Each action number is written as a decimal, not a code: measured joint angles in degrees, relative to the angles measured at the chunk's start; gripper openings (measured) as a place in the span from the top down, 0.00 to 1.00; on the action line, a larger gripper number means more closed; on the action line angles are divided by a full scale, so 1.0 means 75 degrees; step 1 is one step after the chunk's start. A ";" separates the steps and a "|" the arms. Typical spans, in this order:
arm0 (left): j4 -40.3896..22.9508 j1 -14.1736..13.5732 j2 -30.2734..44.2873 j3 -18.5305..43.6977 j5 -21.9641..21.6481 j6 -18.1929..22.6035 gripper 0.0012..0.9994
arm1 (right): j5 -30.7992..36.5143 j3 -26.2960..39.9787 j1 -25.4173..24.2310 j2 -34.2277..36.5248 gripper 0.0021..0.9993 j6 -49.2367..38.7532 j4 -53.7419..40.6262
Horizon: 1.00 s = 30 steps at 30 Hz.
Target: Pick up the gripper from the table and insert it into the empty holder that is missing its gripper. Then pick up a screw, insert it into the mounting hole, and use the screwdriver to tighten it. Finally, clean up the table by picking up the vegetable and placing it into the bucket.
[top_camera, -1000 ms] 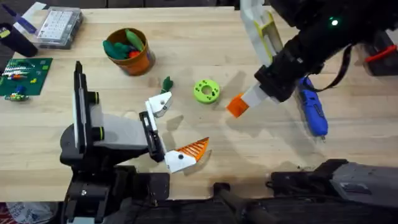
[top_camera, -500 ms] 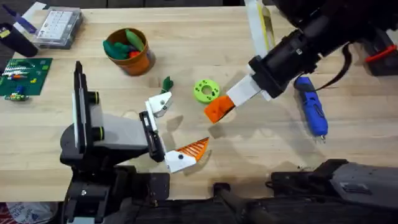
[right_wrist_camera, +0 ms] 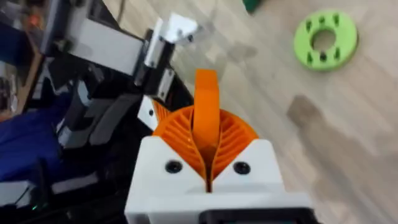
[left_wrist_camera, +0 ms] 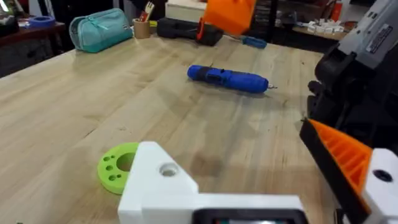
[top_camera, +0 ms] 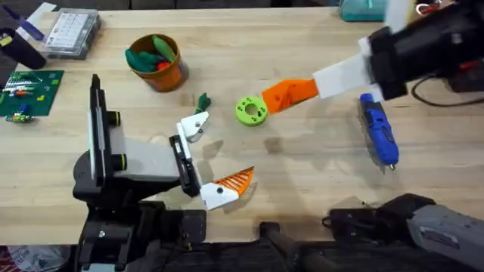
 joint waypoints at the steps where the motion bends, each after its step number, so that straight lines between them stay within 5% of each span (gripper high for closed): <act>1: 0.0000 0.0000 0.0001 0.0000 0.0000 0.0000 0.01 | -0.0106 -0.0169 -0.0063 -0.0154 0.99 0.0010 0.0252; 7: 0.0000 0.0000 -0.0001 0.0000 0.0000 0.0000 0.01 | -0.1279 -0.1743 -0.0334 -0.0330 0.99 0.0401 0.2374; 15: 0.0000 0.0000 0.0000 0.0000 0.0000 0.0000 0.01 | -0.2870 -0.3696 -0.0370 0.0637 0.99 0.1441 0.4829; 30: 0.0000 0.0000 0.0002 0.0000 0.0000 0.0000 0.01 | -0.4764 -0.3882 0.0004 0.2738 0.99 0.1952 0.6475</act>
